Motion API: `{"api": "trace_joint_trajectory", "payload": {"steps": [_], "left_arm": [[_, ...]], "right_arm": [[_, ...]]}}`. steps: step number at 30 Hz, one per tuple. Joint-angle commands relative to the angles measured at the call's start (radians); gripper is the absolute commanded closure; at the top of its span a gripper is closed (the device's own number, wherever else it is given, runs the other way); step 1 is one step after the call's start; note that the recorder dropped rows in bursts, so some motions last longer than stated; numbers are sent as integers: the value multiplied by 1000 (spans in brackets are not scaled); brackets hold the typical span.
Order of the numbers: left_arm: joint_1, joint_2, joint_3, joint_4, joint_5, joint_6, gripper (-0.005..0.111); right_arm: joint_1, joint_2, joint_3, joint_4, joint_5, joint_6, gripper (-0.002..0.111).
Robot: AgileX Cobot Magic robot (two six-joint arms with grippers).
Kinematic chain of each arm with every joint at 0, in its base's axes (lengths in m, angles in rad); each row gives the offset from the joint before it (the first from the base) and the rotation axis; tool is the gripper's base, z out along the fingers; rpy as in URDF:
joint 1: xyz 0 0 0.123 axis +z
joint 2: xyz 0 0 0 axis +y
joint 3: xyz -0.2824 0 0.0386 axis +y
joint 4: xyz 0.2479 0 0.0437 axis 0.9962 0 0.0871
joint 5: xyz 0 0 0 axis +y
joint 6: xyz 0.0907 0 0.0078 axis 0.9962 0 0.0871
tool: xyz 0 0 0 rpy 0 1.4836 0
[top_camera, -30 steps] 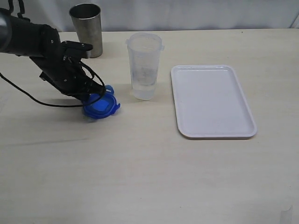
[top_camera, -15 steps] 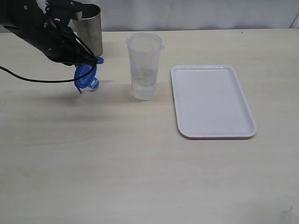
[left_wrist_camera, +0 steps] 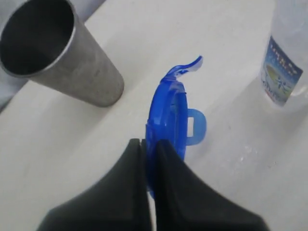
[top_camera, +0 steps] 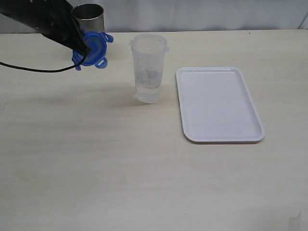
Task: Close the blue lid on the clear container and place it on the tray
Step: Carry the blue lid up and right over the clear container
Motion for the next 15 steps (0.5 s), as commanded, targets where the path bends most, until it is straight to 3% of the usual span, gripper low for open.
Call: {"api": "trace_joint_trajectory", "payload": {"steps": [1,8,15], "left_arm": [[-52,-11,-31,5,-98,67,107],[-126,-5,-41,181,-416,81,107],[-143,28,-41,192,-545,92,107]], "right_arm": [[-2,-5,2,1,-11,-6,104],[-2,-5,2,1,-11,-6,104],[-2,-5,2,1,-11,-6,104]]}}
